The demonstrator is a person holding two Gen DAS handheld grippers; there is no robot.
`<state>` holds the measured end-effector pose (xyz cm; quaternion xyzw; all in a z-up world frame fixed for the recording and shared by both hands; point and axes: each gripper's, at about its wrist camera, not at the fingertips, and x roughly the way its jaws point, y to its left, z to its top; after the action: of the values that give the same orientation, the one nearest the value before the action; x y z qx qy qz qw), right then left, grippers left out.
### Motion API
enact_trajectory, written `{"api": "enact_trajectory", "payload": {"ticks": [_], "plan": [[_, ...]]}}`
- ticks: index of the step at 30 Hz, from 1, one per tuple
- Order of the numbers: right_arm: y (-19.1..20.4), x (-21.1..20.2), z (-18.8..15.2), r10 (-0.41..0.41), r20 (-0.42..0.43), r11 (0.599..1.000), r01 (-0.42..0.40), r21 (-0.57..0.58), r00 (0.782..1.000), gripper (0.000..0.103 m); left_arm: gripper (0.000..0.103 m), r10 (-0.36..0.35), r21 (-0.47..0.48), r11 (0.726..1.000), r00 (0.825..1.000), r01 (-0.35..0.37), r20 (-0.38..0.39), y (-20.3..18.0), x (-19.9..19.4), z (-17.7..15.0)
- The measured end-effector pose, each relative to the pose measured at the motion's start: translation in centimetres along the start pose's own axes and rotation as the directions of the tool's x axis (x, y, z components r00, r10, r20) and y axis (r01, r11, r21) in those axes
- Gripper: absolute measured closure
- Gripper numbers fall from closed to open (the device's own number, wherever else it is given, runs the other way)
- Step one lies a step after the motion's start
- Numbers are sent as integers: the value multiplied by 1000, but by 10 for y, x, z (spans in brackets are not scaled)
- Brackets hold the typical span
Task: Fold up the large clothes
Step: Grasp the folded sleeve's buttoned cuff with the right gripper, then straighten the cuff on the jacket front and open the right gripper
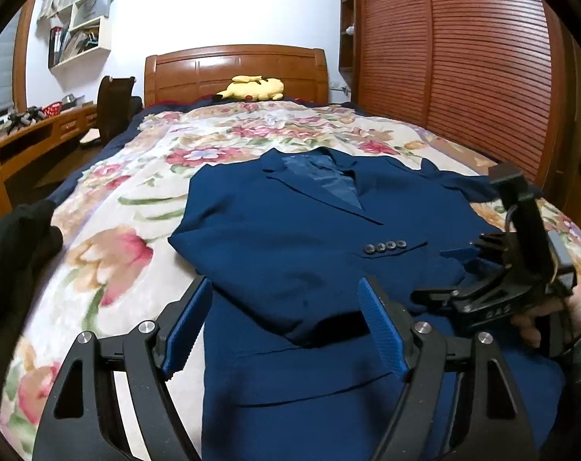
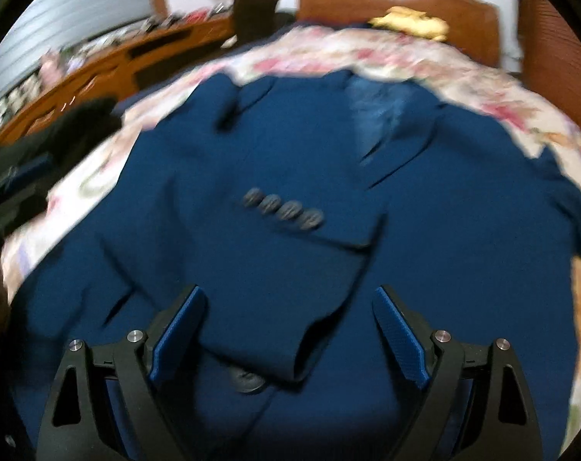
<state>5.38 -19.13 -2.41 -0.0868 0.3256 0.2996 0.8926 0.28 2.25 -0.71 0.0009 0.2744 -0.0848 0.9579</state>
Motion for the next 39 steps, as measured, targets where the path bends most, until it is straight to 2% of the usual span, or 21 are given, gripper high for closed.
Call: {"api": "enact_trajectory", "payload": {"ticks": [2,5,7,9,11,13,14,15,19,22,30,39], "plan": [[1,-1,3,-26,4,1000,26,-17,1000,13,24,3,-3,1000,1000,-3,-1,0,1,-1],[-5,-2,4,-15,6,1000,15,-7,1000,20,24,6,-1,1000,1000,-6,1,1,0,-1],[-9,-3,3,-3,12,1000,3,8,1000,32,24,14,5,1000,1000,-14,5,0,-1,-2],[-7,-1,1,-5,20,1000,4,16,1000,50,24,22,12,1000,1000,-22,8,-1,-1,-3],[-8,-1,-1,-9,21,1000,9,20,1000,63,24,29,17,999,1000,-29,9,-2,-1,-3],[1,-6,-6,-13,32,1000,12,24,999,72,24,30,17,999,1000,-30,6,-2,1,-4],[3,-9,-7,-4,41,1000,3,18,999,85,24,30,18,999,1000,-30,4,-1,1,-4],[6,-13,-7,5,55,1000,-6,13,998,91,24,31,18,999,1000,-31,2,-1,2,-5],[13,-36,-14,-19,123,1000,21,-19,992,94,24,31,15,999,1000,-31,-3,-1,3,-6],[9,-55,-22,-41,178,999,41,4,983,95,24,31,16,999,1000,-31,-2,-1,3,-6],[-8,-112,-56,-141,306,989,117,95,941,96,24,30,42,999,999,-31,15,-4,-1,-5],[12,-131,-97,-268,319,962,234,140,909,96,24,9,35,999,999,-10,33,-9,-6,-4]]}}
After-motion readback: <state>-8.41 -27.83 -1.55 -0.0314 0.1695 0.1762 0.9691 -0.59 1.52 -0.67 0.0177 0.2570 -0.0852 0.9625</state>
